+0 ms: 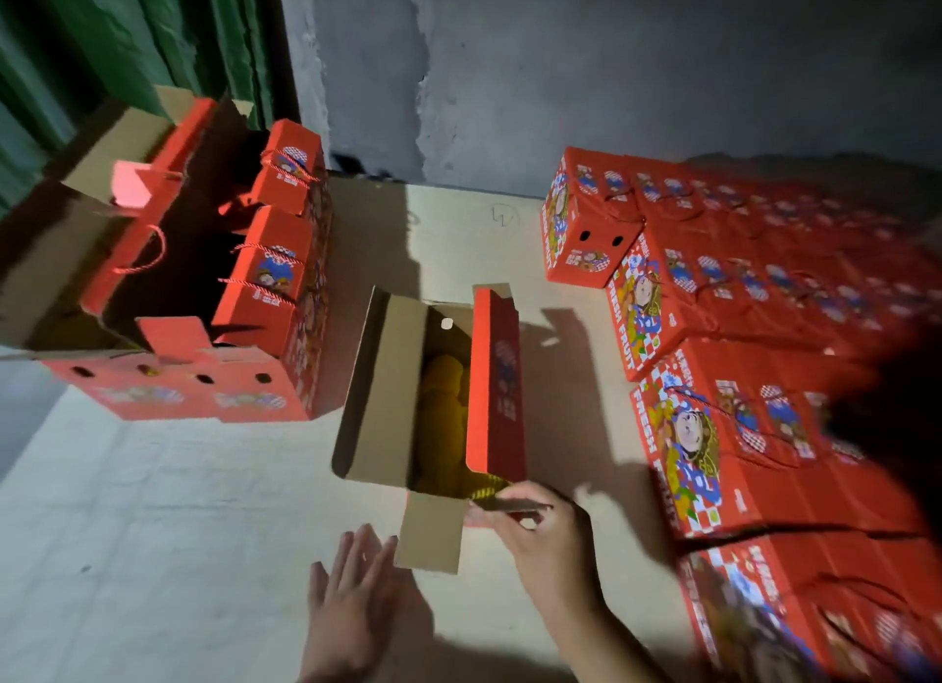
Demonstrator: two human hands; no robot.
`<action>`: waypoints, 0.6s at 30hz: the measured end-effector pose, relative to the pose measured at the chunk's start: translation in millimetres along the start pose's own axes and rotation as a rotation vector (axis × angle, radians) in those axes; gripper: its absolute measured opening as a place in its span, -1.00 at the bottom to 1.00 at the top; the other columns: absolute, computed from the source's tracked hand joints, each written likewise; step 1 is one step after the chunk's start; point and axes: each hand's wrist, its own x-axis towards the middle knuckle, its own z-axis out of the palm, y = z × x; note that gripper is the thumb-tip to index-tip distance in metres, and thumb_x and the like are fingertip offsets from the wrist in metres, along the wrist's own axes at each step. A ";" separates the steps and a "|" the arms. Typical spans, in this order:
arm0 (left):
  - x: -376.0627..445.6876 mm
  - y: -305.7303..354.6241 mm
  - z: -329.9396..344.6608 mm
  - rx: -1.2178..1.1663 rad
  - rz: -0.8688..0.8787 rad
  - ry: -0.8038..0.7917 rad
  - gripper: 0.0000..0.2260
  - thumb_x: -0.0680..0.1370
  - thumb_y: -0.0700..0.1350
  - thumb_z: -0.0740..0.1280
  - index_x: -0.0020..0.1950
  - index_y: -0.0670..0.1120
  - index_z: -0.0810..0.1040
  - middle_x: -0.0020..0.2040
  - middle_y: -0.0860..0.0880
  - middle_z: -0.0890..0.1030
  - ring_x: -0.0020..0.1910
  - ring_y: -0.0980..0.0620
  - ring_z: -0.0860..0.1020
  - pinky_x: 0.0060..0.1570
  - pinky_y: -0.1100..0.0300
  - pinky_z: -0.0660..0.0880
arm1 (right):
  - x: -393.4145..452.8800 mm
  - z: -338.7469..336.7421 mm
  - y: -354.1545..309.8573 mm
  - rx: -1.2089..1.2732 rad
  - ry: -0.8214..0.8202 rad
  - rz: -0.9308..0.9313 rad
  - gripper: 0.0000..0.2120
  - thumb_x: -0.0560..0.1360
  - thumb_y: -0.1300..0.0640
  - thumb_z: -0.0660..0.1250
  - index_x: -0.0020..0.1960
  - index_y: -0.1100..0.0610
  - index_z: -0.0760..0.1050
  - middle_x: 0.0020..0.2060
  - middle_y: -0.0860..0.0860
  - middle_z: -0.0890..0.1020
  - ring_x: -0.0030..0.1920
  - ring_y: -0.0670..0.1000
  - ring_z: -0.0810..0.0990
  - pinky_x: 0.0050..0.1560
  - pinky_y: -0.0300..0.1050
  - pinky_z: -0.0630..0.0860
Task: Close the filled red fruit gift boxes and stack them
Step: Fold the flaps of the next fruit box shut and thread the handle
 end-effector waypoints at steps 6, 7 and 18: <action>-85.7 47.0 -79.9 -1.107 -0.197 -0.015 -0.79 0.73 0.08 0.21 0.24 0.13 0.62 0.15 0.16 0.73 0.26 -0.08 0.63 0.20 -0.11 0.58 | -61.3 -3.8 0.5 -0.032 0.010 0.079 -0.78 0.35 -0.06 0.68 -0.12 -0.05 0.69 -0.18 -0.19 0.73 -0.11 -0.13 0.70 -0.09 -0.24 0.60; -100.0 56.3 -87.4 -1.242 -0.274 -0.027 -0.75 0.75 0.08 0.17 0.25 0.10 0.61 0.13 0.09 0.74 0.23 -0.12 0.65 0.18 -0.17 0.61 | -70.8 -4.7 -1.7 -0.053 0.007 0.085 -0.79 0.36 -0.07 0.67 -0.11 -0.06 0.70 -0.16 -0.21 0.73 -0.09 -0.15 0.70 -0.07 -0.26 0.60; -198.2 77.8 -120.1 -1.306 -0.393 0.065 -0.70 0.52 -0.16 0.55 0.21 -0.17 0.62 0.01 -0.18 0.75 0.03 -0.20 0.73 -0.01 -0.15 0.70 | -183.2 13.9 -8.4 -0.079 -0.185 0.090 -0.72 0.41 0.09 0.55 0.10 -0.07 0.68 -0.07 -0.17 0.71 -0.05 -0.14 0.67 -0.02 -0.14 0.62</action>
